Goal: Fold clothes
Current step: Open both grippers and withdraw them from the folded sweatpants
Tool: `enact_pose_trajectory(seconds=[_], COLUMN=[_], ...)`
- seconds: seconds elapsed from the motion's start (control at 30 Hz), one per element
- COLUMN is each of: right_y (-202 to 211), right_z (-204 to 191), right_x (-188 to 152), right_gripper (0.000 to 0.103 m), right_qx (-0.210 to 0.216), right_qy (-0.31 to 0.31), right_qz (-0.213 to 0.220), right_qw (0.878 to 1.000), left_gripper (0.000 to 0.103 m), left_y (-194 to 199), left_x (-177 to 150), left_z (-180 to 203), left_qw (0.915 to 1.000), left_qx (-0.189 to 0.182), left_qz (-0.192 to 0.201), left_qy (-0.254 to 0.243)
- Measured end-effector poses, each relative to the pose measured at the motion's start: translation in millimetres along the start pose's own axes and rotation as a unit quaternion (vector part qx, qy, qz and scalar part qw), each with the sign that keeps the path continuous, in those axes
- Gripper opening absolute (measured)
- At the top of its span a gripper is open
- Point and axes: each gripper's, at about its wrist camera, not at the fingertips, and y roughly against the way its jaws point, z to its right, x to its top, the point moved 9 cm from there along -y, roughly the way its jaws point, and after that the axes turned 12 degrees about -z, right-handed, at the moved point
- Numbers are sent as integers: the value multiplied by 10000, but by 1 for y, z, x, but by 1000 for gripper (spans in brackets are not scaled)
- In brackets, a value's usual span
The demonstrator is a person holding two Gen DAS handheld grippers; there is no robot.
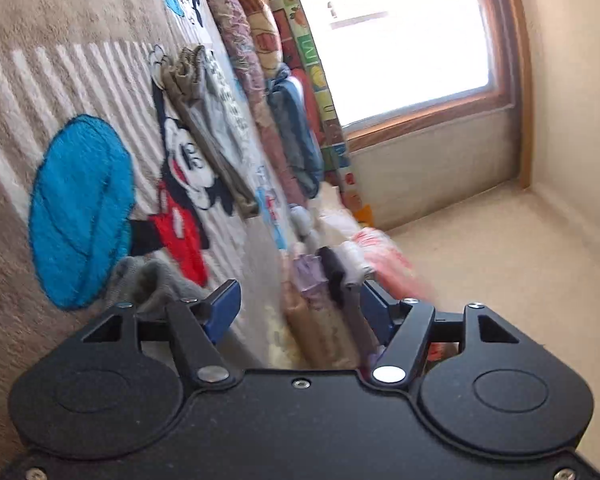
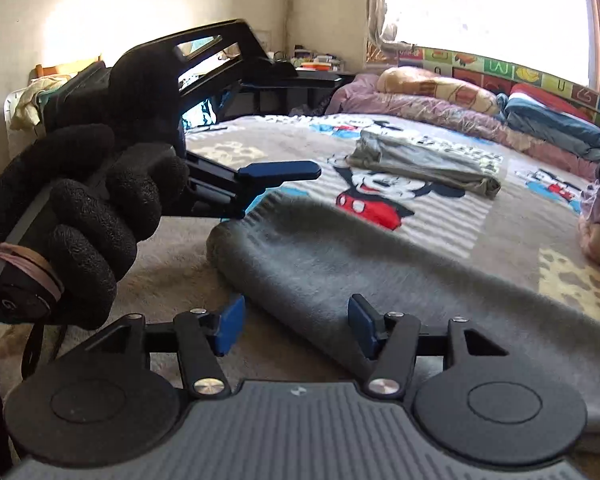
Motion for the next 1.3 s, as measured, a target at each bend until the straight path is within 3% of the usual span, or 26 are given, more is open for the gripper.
enact_pose_trajectory(seconds=[0.03,0.13,0.23,0.33,0.4,0.5,0.6,0.7,0.77,0.83,0.97,1.1,1.23,1.3], right_y=[-7,-15,-18,-16,-11,20,56,87,104,119,153,174,183,182], right_z=[-1,-5,-8,-6,-6,-6,5,41,76,116,179,220,251,258], right_x=[-5,-5,-5,-4,-2,-3,-22,-52,-78,-107,-154,-182,-196,-196], right_gripper=[65,78,81,84,84,82,82,82,82,82,72,70,70,70], right_qx=[17,66,69,259,358,380,412,411,403,364,790,920,1200,1283], right_qy=[6,145,218,85,46,-180,-543,-1256,-1952,-2752,-4017,-4686,-5045,-5019], right_qz=[-124,-168,-160,-195,-249,-140,16,64,81,136,644,1057,1423,1435], right_qw=[9999,9997,9996,9994,9990,9990,9977,9912,9799,9606,9101,8722,8431,8432], left_gripper=[64,64,57,54,60,65,65,65,65,65,65,65,65,65], left_y=[-6,-12,-17,-6,15,44,64,79,87,90,77,58,44,38], left_x=[-1,-2,-4,0,2,-3,-15,-23,-29,-41,-71,-90,-85,-76], left_z=[-8,-12,-17,-20,-9,6,11,19,19,14,-4,-13,-18,-20], left_qw=[9996,9984,9968,9987,9971,9939,9915,9892,9870,9863,9855,9835,9808,9791], left_qx=[283,532,749,424,193,-50,-46,350,661,835,1282,1564,1749,1830], left_qz=[-55,-63,-10,273,733,1099,1297,1425,1468,1415,1013,726,741,800], left_qy=[-14,-159,-271,-11,20,-58,58,-44,23,167,465,550,451,382])
